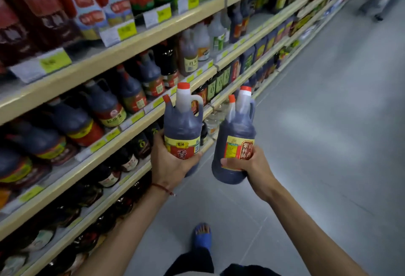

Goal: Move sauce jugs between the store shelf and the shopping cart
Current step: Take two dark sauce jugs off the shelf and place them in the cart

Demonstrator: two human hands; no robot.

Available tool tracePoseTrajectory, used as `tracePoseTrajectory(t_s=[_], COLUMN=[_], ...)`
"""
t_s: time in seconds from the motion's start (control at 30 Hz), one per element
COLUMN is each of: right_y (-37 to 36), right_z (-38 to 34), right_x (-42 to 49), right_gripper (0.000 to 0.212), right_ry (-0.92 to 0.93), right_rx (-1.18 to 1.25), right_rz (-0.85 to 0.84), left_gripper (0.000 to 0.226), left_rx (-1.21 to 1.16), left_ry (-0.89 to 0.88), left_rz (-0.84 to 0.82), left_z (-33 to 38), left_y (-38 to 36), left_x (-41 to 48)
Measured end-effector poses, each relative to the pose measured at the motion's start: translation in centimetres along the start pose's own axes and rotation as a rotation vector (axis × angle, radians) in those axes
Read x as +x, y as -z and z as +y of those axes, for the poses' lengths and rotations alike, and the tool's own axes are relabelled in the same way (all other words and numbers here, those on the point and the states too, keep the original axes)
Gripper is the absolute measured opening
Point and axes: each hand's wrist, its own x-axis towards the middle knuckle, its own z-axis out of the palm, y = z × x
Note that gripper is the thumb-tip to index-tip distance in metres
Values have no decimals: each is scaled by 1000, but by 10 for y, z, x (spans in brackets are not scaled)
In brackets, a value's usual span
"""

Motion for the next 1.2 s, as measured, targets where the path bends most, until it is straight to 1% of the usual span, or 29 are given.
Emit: tracePoseTrajectory(t_s=[0.07,0.17,0.23,0.37,0.5,0.6,0.67,0.77,0.87,1.0,1.13,1.2], right_y=[23,62,90,157,233,289,323,366,395,425,447,455], right_z=[-14,-32,-41,-55,-75,-95,-108,-123,-137,-154,-170,-180], right_x=[26,62,87,144,202,238,262,304,349,418,496,537], right_gripper=[69,74,80,81,82,73,70,67,69,68,84,82], right_ry=[3,19,25,31,45,35,38,39,50,73,75,98], right_rx=[-13,-7,-6,23,-21,-62,-92,-113,-128,-149,-212,-261], right_rz=[28,77,103,138,93,15,-15,-53,-66,-81,-123,-157], left_gripper=[99,99,103,105,104,99,92,88,90,89,93,91], left_rx=[17,25,60,110,124,138,127,97,84,97,129,112], left_ry=[-13,-29,-45,-83,-69,-32,-1,41,72,92,108,109], left_rz=[-36,-84,-116,-136,-98,-50,-15,23,80,113,141,145], left_z=[15,35,48,68,93,117,128,142,151,153,151,151], left_y=[-32,-81,-116,-193,-277,-339,-376,-424,-459,-499,-540,-562], left_x=[28,65,88,128,156,169,179,196,218,263,324,359])
